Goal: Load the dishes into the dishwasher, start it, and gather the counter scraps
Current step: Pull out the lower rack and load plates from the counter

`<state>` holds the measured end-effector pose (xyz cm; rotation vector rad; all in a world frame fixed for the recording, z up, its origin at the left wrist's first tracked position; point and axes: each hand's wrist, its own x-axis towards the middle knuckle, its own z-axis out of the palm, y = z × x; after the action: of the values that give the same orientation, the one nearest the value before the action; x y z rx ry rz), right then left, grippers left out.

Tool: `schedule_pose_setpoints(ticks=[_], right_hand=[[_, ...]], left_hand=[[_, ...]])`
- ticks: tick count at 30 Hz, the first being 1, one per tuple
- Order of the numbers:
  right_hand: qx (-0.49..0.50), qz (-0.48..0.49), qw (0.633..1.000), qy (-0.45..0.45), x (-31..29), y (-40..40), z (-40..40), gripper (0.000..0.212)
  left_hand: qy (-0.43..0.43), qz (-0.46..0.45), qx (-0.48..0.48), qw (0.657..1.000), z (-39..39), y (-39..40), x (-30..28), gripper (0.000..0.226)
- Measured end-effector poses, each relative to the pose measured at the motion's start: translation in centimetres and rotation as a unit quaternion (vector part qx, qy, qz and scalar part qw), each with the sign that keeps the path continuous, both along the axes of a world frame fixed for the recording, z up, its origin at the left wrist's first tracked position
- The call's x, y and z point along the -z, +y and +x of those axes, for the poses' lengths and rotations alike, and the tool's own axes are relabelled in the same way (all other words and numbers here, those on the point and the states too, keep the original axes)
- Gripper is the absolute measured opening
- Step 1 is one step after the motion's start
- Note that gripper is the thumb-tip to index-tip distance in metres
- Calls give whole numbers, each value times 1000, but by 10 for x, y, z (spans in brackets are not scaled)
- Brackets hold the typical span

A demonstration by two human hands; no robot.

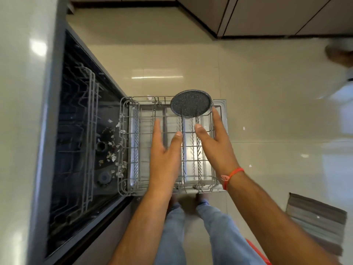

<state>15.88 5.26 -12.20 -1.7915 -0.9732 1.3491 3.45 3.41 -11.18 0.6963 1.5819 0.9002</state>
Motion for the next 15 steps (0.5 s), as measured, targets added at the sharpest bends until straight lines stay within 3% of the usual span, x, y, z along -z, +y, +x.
schedule_pose_setpoints(ticks=[10, 15], right_hand=[[-19, 32, 995, 93, -123, -36, 7, 67], [-73, 78, 985, 133, -183, -58, 17, 62]], left_hand=[[-16, 17, -31, 999, -9, -63, -131, 64], [11, 73, -98, 992, -1, -101, -197, 63]])
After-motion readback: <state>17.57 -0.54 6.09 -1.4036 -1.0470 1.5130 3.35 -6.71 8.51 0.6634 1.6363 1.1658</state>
